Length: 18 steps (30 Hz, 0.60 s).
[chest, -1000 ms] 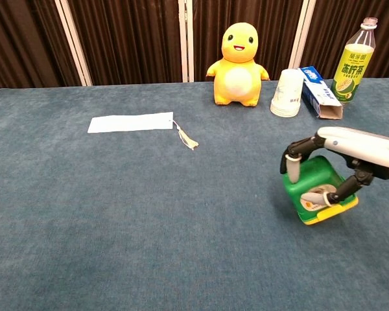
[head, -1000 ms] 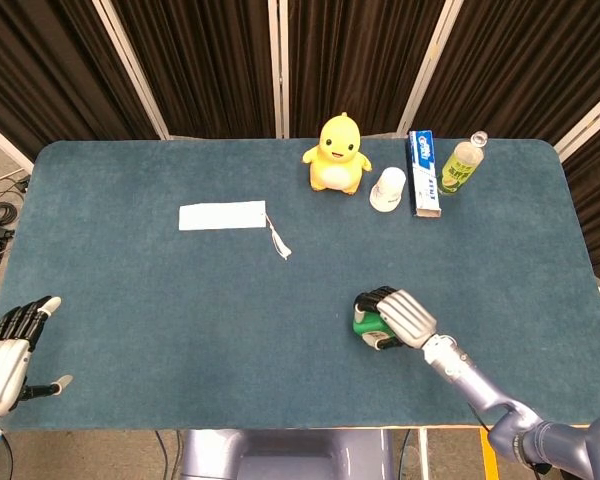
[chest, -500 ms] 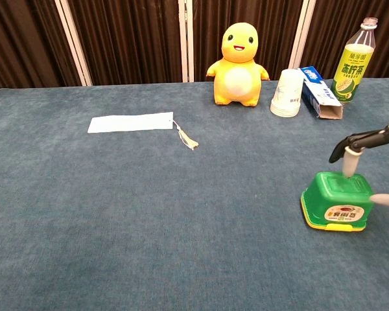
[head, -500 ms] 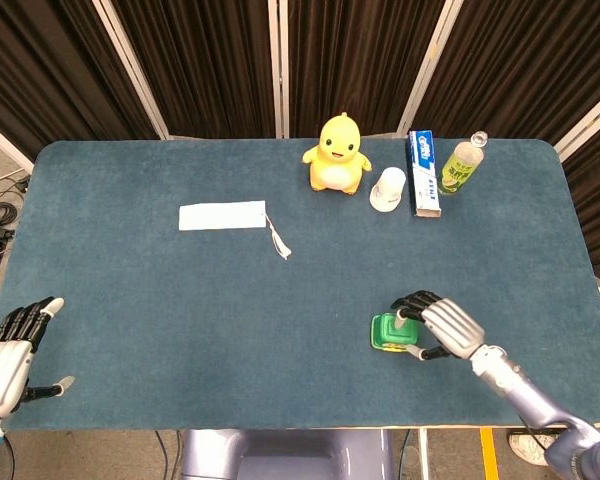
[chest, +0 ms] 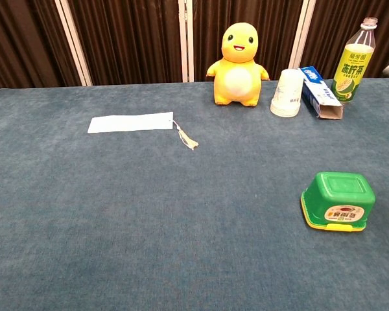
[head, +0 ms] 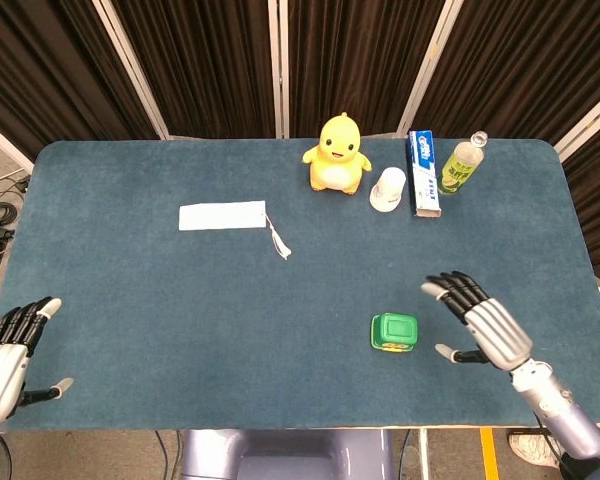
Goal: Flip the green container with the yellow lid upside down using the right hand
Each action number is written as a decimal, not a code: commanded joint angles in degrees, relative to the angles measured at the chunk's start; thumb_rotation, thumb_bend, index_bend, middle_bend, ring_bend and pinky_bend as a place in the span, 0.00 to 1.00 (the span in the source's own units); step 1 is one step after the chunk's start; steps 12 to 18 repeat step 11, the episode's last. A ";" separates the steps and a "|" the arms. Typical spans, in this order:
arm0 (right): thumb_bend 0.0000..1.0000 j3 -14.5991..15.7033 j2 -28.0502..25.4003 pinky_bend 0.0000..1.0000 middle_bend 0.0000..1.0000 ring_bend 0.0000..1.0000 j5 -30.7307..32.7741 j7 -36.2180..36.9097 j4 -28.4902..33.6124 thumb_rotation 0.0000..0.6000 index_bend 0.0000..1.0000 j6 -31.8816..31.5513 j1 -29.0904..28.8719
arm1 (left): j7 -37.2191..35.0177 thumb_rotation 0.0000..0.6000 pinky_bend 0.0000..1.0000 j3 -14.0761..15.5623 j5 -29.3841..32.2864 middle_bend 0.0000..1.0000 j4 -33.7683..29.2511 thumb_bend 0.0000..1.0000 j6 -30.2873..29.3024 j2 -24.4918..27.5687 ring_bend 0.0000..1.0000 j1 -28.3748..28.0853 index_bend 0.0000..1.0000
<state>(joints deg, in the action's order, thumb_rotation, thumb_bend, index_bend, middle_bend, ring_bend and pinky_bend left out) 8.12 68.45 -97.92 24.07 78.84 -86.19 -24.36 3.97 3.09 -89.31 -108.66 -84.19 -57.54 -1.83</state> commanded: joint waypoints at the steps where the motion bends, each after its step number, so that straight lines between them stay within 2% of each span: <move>1: 0.03 -1.06 -5.40 0.00 0.00 0.00 4.43 -10.82 8.54 1.00 0.00 -2.44 4.61 | -0.12 1.00 0.00 0.12 -0.61 0.00 -0.10 0.00 -0.96 0.13 0.00 0.49 0.00; 9: 0.00 -2.52 -8.09 0.00 0.00 0.00 9.51 -22.04 17.81 1.00 0.00 -7.70 11.02 | -0.04 1.00 0.00 0.35 -2.00 0.00 -0.31 0.00 -3.04 0.26 0.00 1.53 0.00; 18: 0.00 -2.97 -7.78 0.00 0.00 0.00 10.11 -23.36 18.67 1.00 0.00 -8.88 12.29 | -0.33 1.00 0.00 0.47 -2.39 0.00 -0.33 0.00 -3.28 0.40 0.00 1.67 0.00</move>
